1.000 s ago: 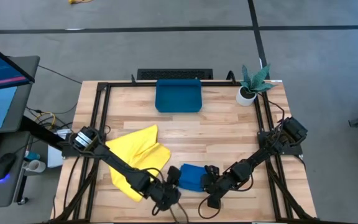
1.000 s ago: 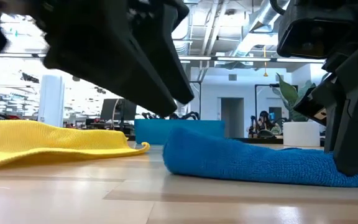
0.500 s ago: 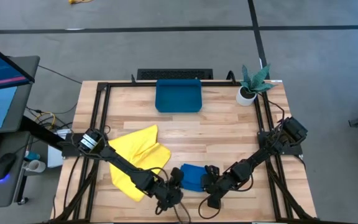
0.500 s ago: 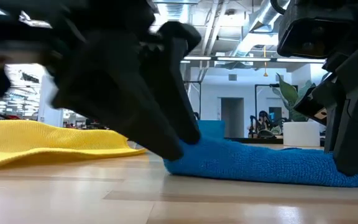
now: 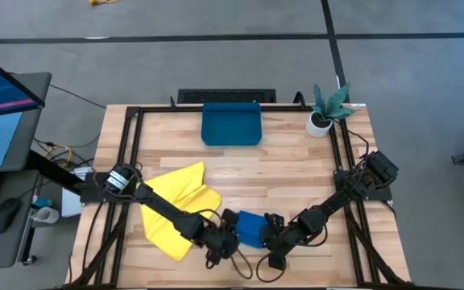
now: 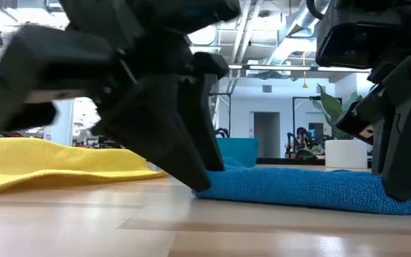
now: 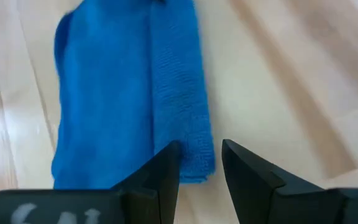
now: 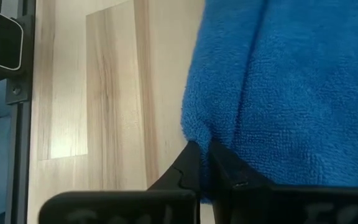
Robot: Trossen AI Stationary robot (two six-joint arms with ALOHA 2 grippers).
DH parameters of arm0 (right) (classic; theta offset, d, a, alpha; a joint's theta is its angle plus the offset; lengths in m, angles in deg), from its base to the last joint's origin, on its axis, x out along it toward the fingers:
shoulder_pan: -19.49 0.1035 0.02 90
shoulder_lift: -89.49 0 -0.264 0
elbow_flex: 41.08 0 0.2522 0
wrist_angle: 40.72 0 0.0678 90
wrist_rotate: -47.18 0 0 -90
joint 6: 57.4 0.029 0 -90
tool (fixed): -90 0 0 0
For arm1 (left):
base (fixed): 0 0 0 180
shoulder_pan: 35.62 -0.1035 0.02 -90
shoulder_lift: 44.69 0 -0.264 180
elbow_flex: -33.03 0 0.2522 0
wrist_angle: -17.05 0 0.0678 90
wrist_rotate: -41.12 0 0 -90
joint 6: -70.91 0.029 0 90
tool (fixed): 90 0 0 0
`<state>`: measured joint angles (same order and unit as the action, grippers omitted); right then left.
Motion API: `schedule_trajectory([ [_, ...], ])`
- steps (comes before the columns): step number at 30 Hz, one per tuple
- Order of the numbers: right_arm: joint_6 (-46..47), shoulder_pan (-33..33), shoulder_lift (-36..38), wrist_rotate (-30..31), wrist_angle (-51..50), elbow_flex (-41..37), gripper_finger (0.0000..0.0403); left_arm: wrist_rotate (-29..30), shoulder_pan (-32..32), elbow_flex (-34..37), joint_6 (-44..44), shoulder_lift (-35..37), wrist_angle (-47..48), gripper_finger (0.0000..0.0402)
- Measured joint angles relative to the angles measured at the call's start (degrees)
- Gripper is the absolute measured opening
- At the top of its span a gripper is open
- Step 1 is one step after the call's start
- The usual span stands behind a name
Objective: Roll microfiber towels into tight, uniform cylinder then place into a basket
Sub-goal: Roll the blue microfiber cloth
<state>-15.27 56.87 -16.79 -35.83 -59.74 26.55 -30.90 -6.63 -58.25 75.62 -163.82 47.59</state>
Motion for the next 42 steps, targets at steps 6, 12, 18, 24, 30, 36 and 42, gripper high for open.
schedule_trajectory([
  [6,0.0,0.0,0.0,-0.7,0.0,0.0,0.0019,-5.4,-2.7,0.2,0.0,0.0,0.3,0.0114],
  [12,0.0,0.0,0.0,-0.9,0.0,0.0,0.0028,-7.3,-4.3,2.2,-1.6,0.2,-1.4,0.0114],
  [18,-0.1,-0.1,0.0,-1.8,0.0,0.0,0.0019,-6.9,-4.5,4.4,-4.5,0.4,-5.1,0.0111],
  [24,0.1,-0.2,0.0,-5.3,0.4,0.0,0.0023,-8.9,-4.8,4.4,-11.8,0.3,-5.3,0.0038],
  [30,1.0,-0.2,0.0,-11.1,1.5,0.0,0.0019,-22.2,-5.9,4.4,-22.0,0.1,-6.6,0.0015],
  [36,3.3,-0.5,-0.2,-19.0,5.1,0.0,0.0022,-34.3,-6.5,4.6,-37.0,-0.2,-10.3,0.0005],
  [42,7.8,-1.5,-0.2,-25.4,10.0,0.0,0.0019,-41.8,-6.8,4.6,-47.8,-0.2,-11.8,0.0012],
])
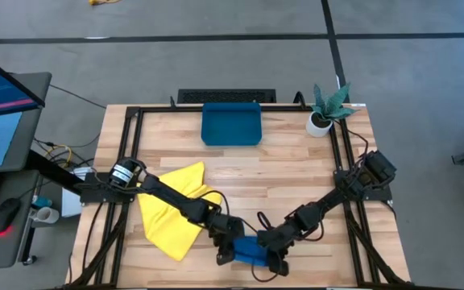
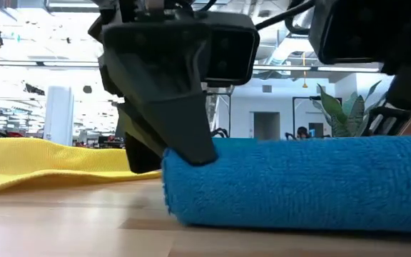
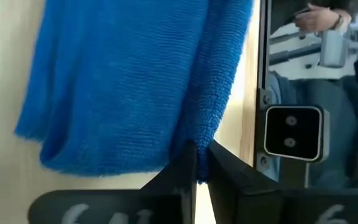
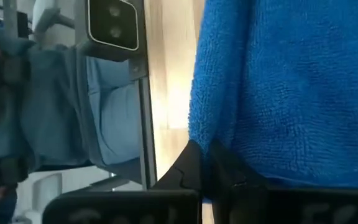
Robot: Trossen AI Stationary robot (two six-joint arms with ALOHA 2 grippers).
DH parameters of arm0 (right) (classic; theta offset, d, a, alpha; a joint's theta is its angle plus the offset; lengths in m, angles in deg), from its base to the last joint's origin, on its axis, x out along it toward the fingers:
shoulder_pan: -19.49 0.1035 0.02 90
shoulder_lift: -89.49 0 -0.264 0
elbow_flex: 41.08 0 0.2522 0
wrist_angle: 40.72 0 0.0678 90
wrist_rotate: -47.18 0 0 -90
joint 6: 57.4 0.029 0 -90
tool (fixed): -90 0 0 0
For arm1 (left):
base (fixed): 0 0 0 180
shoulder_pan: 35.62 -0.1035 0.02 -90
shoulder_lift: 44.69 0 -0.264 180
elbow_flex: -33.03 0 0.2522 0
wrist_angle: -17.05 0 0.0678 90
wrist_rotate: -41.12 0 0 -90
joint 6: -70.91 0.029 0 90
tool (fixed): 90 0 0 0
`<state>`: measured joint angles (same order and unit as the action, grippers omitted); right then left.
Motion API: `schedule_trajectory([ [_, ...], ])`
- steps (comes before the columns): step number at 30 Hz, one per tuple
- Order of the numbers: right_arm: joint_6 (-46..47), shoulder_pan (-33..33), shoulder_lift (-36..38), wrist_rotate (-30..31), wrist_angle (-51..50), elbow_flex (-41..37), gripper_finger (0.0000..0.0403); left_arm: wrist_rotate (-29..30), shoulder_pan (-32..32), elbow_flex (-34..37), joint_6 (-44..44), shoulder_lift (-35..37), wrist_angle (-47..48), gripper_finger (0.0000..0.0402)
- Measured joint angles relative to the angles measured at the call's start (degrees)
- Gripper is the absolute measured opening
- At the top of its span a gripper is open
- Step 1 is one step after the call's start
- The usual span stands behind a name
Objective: Roll microfiber towels into tight, uniform cylinder then place into a basket
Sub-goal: Roll the blue microfiber cloth
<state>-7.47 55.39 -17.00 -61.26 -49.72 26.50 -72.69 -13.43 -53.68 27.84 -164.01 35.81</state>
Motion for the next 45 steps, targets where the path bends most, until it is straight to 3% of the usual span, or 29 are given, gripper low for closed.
schedule_trajectory([
  [12,7.3,-3.2,0.1,2.1,0.8,-2.7,0.0026,0.2,0.0,0.2,-6.0,0.0,0.8,0.0007],
  [24,6.4,-3.2,0.1,0.6,0.9,-2.8,0.0175,-1.0,0.2,0.2,-6.0,0.2,3.6,0.0007],
  [31,-0.4,-0.6,0.1,2.2,2.5,-2.8,0.0201,-0.3,0.2,0.2,-5.7,0.2,3.4,0.0007],
  [37,-7.1,5.3,0.2,10.1,7.2,-2.7,0.0184,0.5,-0.1,0.2,-6.4,0.2,2.7,0.0007],
  [45,-28.5,11.4,0.4,28.9,10.1,-2.6,0.0159,0.9,-2.0,0.2,-6.7,0.2,1.8,0.0008],
])
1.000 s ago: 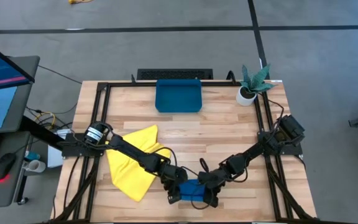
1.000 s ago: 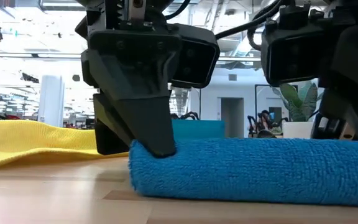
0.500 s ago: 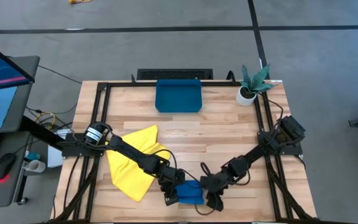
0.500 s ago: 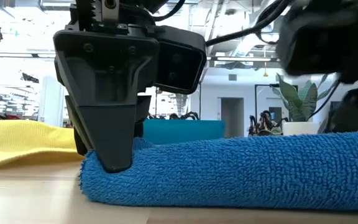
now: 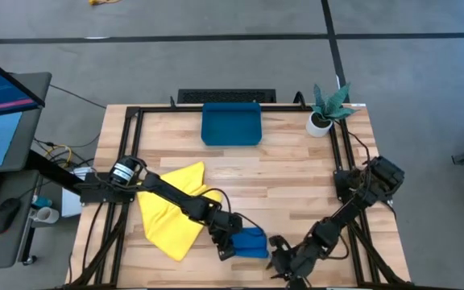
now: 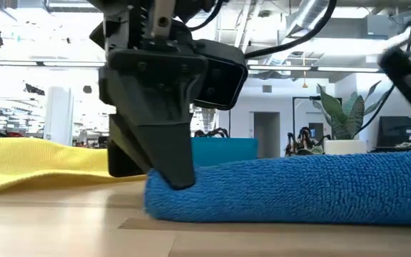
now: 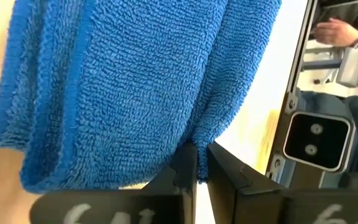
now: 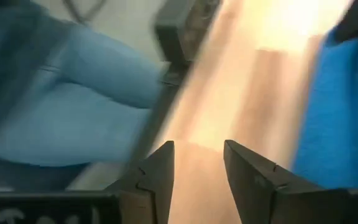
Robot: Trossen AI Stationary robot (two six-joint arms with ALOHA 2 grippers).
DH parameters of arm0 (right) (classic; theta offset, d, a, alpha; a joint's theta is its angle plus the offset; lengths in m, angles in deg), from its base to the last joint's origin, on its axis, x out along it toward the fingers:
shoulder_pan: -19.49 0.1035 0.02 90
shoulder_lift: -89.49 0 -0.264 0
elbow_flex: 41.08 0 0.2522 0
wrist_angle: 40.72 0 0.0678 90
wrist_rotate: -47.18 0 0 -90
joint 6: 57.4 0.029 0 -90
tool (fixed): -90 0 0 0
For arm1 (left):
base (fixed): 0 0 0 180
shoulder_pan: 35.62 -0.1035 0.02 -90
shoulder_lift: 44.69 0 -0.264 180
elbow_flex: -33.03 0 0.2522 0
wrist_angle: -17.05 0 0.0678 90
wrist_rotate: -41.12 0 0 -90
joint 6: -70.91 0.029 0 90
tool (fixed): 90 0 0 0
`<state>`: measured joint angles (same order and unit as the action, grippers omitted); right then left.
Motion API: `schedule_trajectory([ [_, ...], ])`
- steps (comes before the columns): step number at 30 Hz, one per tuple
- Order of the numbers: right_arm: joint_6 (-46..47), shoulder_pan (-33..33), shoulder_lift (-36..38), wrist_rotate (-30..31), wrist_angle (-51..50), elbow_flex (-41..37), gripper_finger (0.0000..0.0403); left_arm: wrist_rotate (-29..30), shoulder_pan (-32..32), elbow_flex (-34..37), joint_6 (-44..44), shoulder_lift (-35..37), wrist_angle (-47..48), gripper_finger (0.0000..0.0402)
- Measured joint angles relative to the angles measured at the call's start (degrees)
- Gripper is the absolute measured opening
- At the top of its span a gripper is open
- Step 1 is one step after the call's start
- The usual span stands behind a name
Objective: Roll microfiber towels into tight, uniform cylinder then place into a basket
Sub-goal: Roll the blue microfiber cloth
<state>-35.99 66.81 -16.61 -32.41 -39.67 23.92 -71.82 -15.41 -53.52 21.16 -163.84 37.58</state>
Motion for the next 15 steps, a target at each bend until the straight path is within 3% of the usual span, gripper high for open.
schedule_trajectory([
  [3,-3.3,-0.2,-0.1,5.4,-2.5,0.0,0.0151,0.0,-0.5,0.0,0.2,0.0,0.0,0.0008],
  [15,1.6,-4.1,-0.1,6.0,-9.6,0.0,0.0125,0.0,-0.7,-0.1,0.2,0.0,-0.3,0.0009],
])
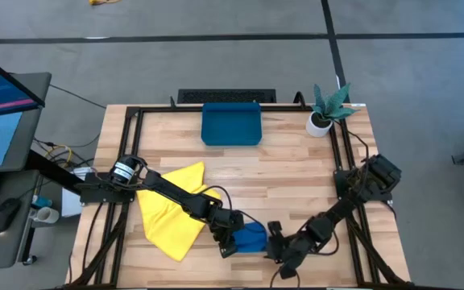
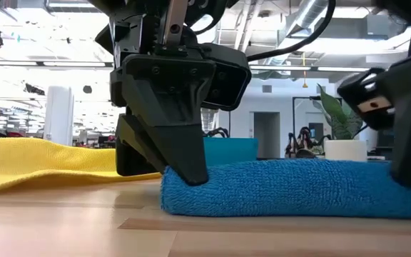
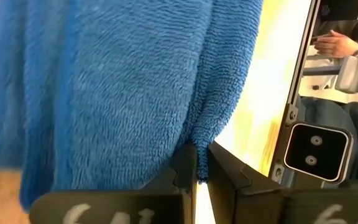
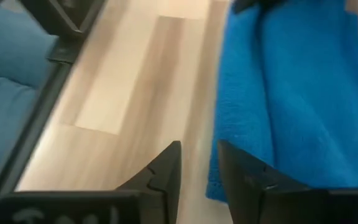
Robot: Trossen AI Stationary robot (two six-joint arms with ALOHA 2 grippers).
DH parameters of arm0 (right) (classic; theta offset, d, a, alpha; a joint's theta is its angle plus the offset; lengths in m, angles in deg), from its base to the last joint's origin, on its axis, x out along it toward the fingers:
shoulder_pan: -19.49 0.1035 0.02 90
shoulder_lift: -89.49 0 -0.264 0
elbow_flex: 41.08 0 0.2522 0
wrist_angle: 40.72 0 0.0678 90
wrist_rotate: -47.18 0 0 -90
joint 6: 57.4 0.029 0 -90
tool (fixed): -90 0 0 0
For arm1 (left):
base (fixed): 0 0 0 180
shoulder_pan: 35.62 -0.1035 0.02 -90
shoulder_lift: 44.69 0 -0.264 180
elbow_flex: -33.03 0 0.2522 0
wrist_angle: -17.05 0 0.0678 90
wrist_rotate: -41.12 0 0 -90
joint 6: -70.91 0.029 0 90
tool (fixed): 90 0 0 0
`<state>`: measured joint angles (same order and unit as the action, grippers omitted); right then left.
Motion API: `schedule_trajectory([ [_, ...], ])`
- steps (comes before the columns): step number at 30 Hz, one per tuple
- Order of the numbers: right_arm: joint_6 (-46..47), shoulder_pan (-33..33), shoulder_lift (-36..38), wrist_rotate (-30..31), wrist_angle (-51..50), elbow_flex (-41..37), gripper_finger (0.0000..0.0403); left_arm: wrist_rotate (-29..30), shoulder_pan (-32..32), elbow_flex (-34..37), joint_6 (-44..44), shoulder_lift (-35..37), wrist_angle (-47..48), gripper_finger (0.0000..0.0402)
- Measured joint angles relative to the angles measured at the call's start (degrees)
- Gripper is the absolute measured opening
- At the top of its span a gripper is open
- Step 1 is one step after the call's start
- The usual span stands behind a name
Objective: Roll microfiber towels into tight, uniform cylinder then place into a basket
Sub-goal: Roll the blue microfiber cloth
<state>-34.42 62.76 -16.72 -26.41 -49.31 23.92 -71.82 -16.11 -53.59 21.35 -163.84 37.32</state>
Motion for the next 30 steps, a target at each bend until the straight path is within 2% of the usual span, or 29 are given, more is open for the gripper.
schedule_trajectory([
  [12,1.4,-1.4,0.0,0.2,0.4,0.0,0.0122,-0.2,0.0,0.0,0.6,0.0,0.1,0.0009],
  [23,1.5,-2.3,0.0,3.4,0.4,0.0,0.0120,-0.3,0.0,0.0,0.7,0.0,0.5,0.0009],
  [30,7.0,-5.6,0.0,3.4,-4.6,0.0,0.0120,0.0,-0.1,0.0,0.6,0.0,0.5,0.0009],
])
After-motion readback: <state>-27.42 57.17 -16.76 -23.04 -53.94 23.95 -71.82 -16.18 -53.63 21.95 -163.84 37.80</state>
